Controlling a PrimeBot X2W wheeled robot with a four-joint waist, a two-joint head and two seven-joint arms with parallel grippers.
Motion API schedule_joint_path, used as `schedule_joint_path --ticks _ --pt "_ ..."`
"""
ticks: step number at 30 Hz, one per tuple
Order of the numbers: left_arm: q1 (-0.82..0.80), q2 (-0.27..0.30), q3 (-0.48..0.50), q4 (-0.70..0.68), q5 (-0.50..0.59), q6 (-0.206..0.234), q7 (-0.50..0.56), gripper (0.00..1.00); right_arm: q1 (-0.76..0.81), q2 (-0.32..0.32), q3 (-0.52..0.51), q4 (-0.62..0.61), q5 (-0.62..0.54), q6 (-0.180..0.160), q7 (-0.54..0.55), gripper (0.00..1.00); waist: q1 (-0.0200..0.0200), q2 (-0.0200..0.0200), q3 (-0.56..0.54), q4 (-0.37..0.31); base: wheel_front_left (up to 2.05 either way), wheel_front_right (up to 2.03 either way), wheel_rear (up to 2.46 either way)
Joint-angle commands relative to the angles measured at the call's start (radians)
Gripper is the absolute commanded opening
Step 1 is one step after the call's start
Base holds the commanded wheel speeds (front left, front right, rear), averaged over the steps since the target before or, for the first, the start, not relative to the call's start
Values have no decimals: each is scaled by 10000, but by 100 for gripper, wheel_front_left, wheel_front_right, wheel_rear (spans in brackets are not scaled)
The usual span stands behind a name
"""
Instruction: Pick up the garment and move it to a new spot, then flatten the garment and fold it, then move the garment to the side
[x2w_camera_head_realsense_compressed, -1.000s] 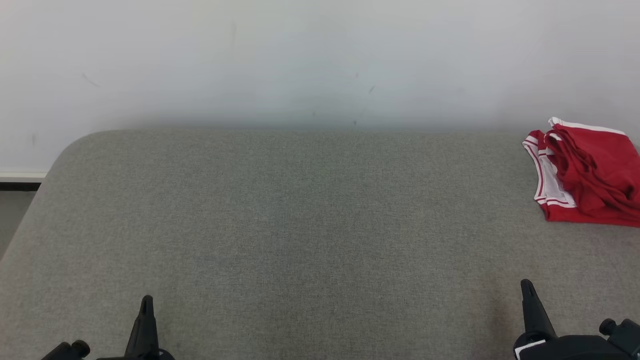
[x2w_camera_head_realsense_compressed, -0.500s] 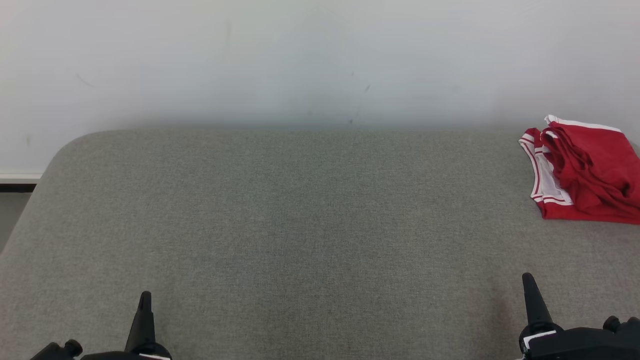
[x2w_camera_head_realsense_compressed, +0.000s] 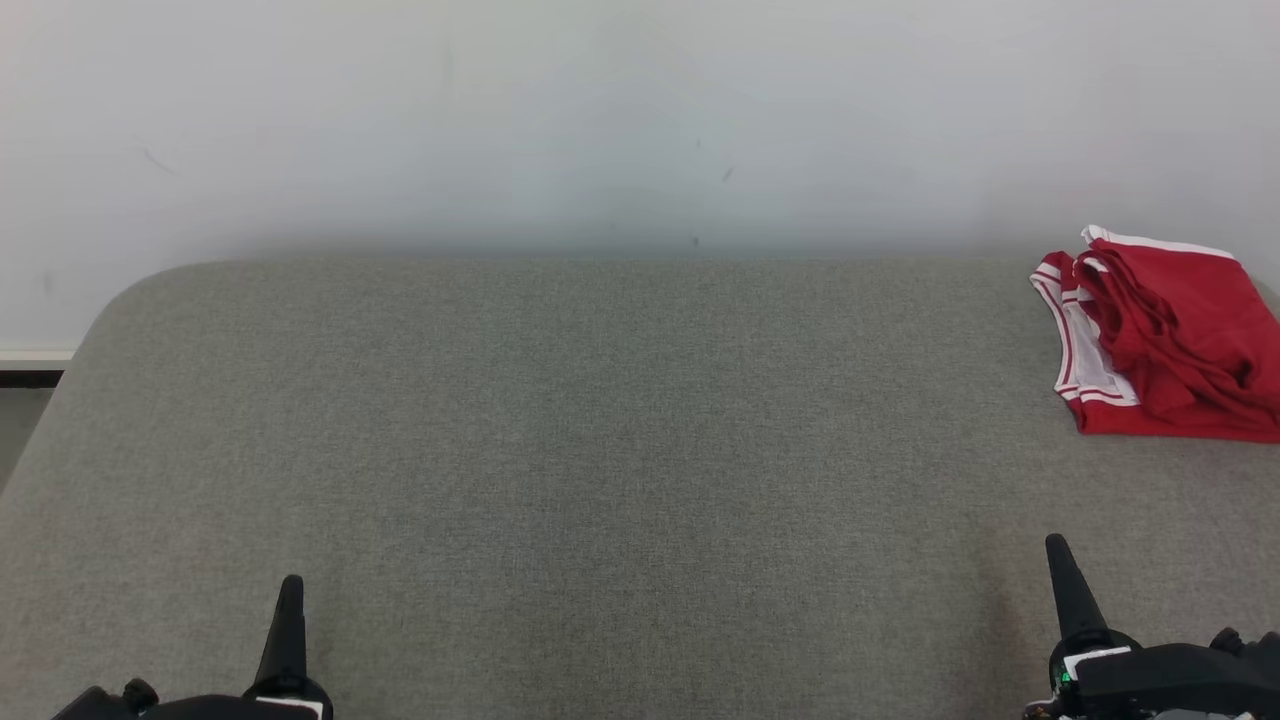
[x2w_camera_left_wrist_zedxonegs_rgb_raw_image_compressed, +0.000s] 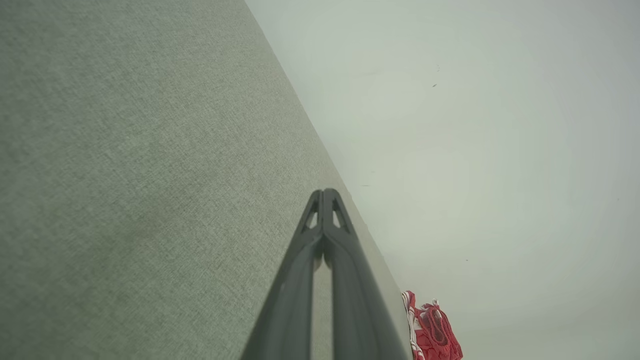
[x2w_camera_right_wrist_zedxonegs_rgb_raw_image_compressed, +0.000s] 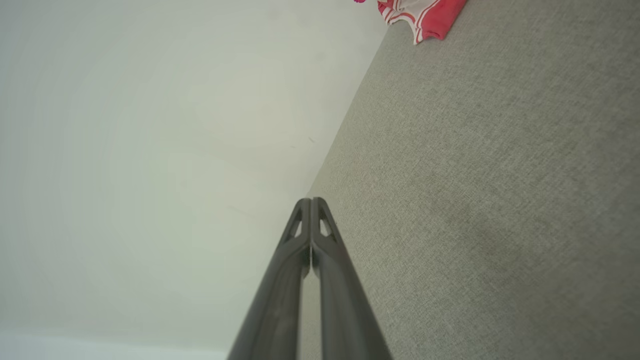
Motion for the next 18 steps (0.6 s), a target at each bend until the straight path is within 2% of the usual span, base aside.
schedule_joint_path --ticks 1,18 --pt "-205 -5 57 -46 -244 -27 60 0 -154 17 -58 -92 269 -14 67 0 -1 0 3 -9 0 0 0" --pt "-311 -17 160 -6 -1896 -58 465 0 -325 73 -199 -79 1649 -17 425 0 -1 0 39 -118 0 0 0"
